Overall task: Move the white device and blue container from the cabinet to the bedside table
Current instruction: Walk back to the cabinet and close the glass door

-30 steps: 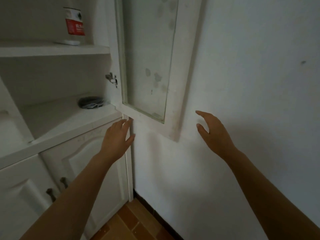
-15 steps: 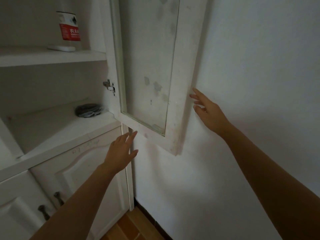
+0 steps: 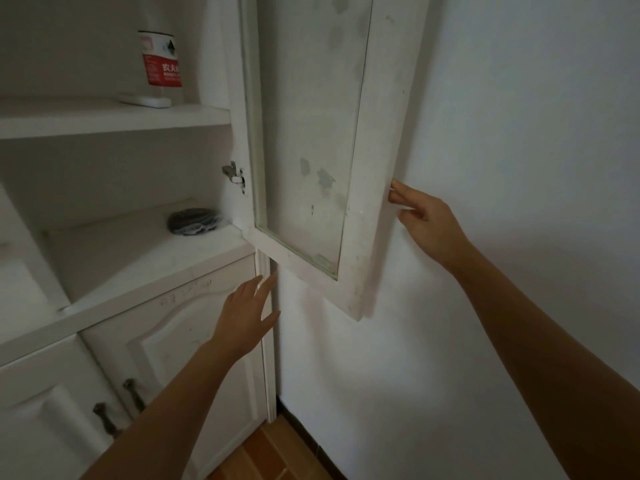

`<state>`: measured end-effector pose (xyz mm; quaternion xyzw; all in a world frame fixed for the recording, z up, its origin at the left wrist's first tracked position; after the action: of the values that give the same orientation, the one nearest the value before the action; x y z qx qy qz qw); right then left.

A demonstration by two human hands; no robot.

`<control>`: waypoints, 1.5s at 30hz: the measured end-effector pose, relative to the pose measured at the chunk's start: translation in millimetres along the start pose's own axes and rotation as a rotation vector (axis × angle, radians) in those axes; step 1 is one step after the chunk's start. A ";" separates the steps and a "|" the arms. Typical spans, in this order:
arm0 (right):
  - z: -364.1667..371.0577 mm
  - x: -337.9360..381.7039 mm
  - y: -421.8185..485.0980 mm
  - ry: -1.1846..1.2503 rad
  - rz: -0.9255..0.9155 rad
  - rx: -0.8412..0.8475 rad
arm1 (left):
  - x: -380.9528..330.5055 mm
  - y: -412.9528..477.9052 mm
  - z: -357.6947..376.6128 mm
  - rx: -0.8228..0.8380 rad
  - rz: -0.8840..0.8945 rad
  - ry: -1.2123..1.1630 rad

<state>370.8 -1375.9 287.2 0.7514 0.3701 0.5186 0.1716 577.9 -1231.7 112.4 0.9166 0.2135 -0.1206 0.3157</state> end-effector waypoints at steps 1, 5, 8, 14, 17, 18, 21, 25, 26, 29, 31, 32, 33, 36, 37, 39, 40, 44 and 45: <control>0.2 2.3 -1.2 0.000 -0.004 0.002 | 1.6 -2.3 -3.3 -0.008 -0.006 -0.004; 3.3 15.3 -7.1 -0.002 -0.038 0.021 | 1.0 -9.7 -15.0 -0.034 -0.001 0.008; 6.8 26.5 -13.7 0.013 -0.045 0.026 | -6.8 -14.8 -21.3 -0.051 0.025 -0.004; 21.4 59.0 -31.5 0.041 -0.141 0.073 | -27.9 -27.5 -27.2 -0.054 0.126 -0.030; 33.0 74.6 -39.5 0.021 -0.208 0.106 | -33.4 -38.4 -21.9 0.016 0.167 -0.014; 36.8 79.9 -41.9 0.008 -0.239 0.113 | -33.7 -42.2 -19.7 0.037 0.173 -0.015; 47.9 92.6 -47.4 -0.015 -0.282 0.137 | -32.5 -51.0 -18.5 0.039 0.161 -0.018; 57.3 101.5 -50.2 -0.009 -0.290 0.152 | -32.7 -54.4 -24.9 -0.012 0.105 -0.011; 58.8 103.1 -50.6 -0.006 -0.292 0.152 | -34.4 -53.9 -27.1 -0.037 0.093 -0.023; 61.2 108.5 -51.0 0.008 -0.307 0.152 | -38.8 -52.0 -32.5 -0.104 0.067 -0.037; 62.6 110.7 -50.8 0.012 -0.318 0.156 | -39.5 -52.6 -32.9 -0.119 0.068 0.005; 62.9 111.0 -50.8 0.007 -0.325 0.155 | -39.8 -53.0 -32.7 -0.123 0.070 0.014; 64.6 111.3 -51.3 0.000 -0.336 0.158 | -39.3 -53.8 -33.0 -0.131 0.067 0.016; 71.7 112.1 -53.8 -0.017 -0.373 0.177 | -36.6 -56.3 -36.2 -0.156 0.045 0.010; 74.8 112.1 -54.4 -0.019 -0.381 0.187 | -34.4 -57.6 -37.2 -0.159 0.034 0.013; 81.1 113.8 -55.3 -0.008 -0.404 0.203 | -28.6 -60.6 -40.1 -0.166 0.023 0.011; 84.4 116.4 -56.0 0.008 -0.419 0.208 | -25.1 -62.3 -42.6 -0.173 0.025 0.010; 103.6 128.4 -60.8 0.085 -0.464 0.255 | -8.0 -69.9 -54.2 -0.197 0.014 0.039; 109.8 130.9 -62.6 0.107 -0.474 0.274 | -4.4 -71.3 -57.9 -0.202 -0.001 0.050</control>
<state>471.3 -1224.2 288.2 0.6316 0.6106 0.4483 0.1651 545.7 -1146.0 121.0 0.8827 0.2331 -0.0757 0.4010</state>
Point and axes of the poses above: each hand's wrist, its own y-axis towards the middle knuckle, its own z-axis out of the palm, x = y × z, the point moved 9 cm from there along y, towards the middle knuckle, and after that the axes turned 15 degrees about -x, right-handed, at the moved point
